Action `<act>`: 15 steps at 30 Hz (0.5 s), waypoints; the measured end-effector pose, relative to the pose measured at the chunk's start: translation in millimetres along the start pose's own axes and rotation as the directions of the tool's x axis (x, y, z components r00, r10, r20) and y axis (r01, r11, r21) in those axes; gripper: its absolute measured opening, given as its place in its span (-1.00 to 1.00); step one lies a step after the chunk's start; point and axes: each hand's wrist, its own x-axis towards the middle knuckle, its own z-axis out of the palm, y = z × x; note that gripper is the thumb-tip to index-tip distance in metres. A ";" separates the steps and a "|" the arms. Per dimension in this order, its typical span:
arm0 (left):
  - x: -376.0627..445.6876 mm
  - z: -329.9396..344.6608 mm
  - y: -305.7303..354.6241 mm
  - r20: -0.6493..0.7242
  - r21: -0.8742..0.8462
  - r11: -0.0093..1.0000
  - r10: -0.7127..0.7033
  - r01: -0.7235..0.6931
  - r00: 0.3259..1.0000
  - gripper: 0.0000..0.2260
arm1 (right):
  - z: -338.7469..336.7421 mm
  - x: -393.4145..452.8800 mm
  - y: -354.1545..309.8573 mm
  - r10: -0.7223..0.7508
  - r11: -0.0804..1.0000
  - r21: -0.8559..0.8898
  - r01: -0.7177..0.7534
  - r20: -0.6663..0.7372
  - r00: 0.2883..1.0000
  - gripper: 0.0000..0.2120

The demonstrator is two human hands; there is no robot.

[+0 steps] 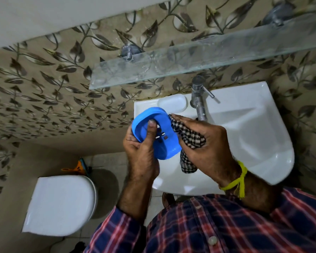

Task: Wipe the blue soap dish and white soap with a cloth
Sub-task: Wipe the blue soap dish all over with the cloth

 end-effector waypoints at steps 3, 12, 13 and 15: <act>-6.0 1.3 -7.1 0.013 -0.088 0.992 -0.089 0.090 0.996 -0.75 | 5.5 6.9 -2.9 -0.028 0.998 -0.065 0.025 -0.043 0.999 -0.59; 9.6 -11.0 16.2 0.291 0.688 0.705 -0.052 -0.171 0.955 -0.69 | -1.6 5.4 2.3 -0.322 0.851 -0.431 0.301 0.024 0.946 -0.66; 10.6 -8.7 18.3 0.301 0.719 0.664 -0.033 -0.204 0.953 -0.66 | 1.5 3.1 1.1 -0.353 0.835 -0.438 0.334 0.041 0.935 -0.66; 11.2 -7.3 20.1 0.330 0.707 0.660 0.009 -0.254 0.944 -0.66 | 2.9 -4.6 2.1 -0.406 0.804 -0.435 0.406 0.100 0.909 -0.70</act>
